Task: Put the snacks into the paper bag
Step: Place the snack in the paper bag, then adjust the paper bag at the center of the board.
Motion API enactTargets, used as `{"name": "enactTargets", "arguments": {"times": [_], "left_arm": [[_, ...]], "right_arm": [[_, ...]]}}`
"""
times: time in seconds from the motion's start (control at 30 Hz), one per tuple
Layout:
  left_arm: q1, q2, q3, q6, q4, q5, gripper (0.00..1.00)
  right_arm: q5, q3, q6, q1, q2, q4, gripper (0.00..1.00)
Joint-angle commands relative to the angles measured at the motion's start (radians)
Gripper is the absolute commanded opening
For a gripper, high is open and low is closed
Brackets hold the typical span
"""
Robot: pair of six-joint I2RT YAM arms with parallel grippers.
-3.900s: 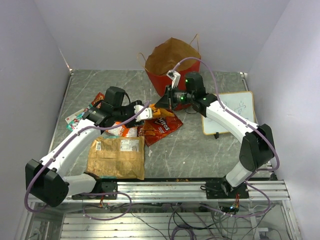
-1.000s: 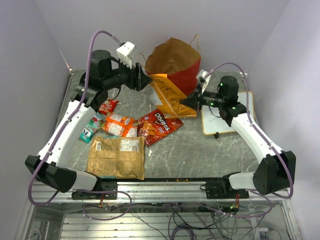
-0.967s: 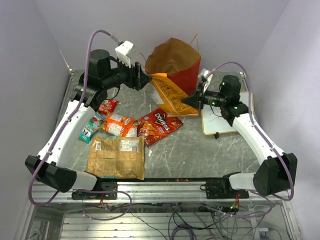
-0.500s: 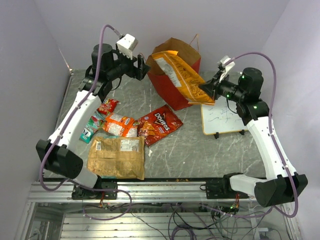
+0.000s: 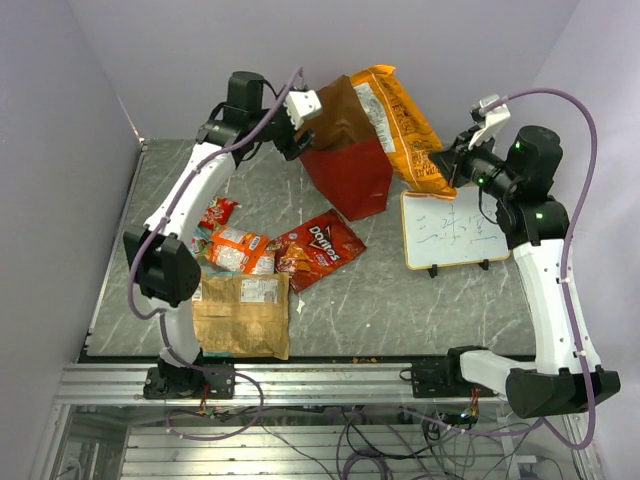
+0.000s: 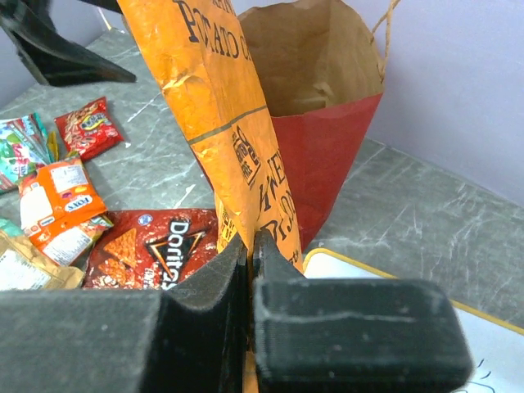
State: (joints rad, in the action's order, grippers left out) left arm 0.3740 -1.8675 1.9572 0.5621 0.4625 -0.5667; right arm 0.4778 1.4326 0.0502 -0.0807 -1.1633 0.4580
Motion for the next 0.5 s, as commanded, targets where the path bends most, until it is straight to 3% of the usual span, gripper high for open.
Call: {"name": "enactTargets", "arguments": {"times": [0.0, 0.2, 0.37, 0.47], "left_arm": [[0.046, -0.097, 0.107, 0.279, 0.201, 0.002, 0.83], [0.106, -0.165, 0.133, 0.397, 0.251, 0.105, 0.77], [0.13, -0.182, 0.121, 0.359, 0.235, 0.133, 0.56], [0.153, -0.155, 0.094, 0.337, 0.255, 0.104, 0.37]], "right_arm": [[-0.002, 0.05, -0.033, 0.015, 0.006, -0.011, 0.0], [0.022, 0.14, -0.05, 0.016, -0.046, -0.002, 0.0], [0.059, 0.207, -0.09, 0.014, -0.105, -0.024, 0.0], [0.064, 0.249, -0.11, 0.005, -0.15, -0.05, 0.0]]}}
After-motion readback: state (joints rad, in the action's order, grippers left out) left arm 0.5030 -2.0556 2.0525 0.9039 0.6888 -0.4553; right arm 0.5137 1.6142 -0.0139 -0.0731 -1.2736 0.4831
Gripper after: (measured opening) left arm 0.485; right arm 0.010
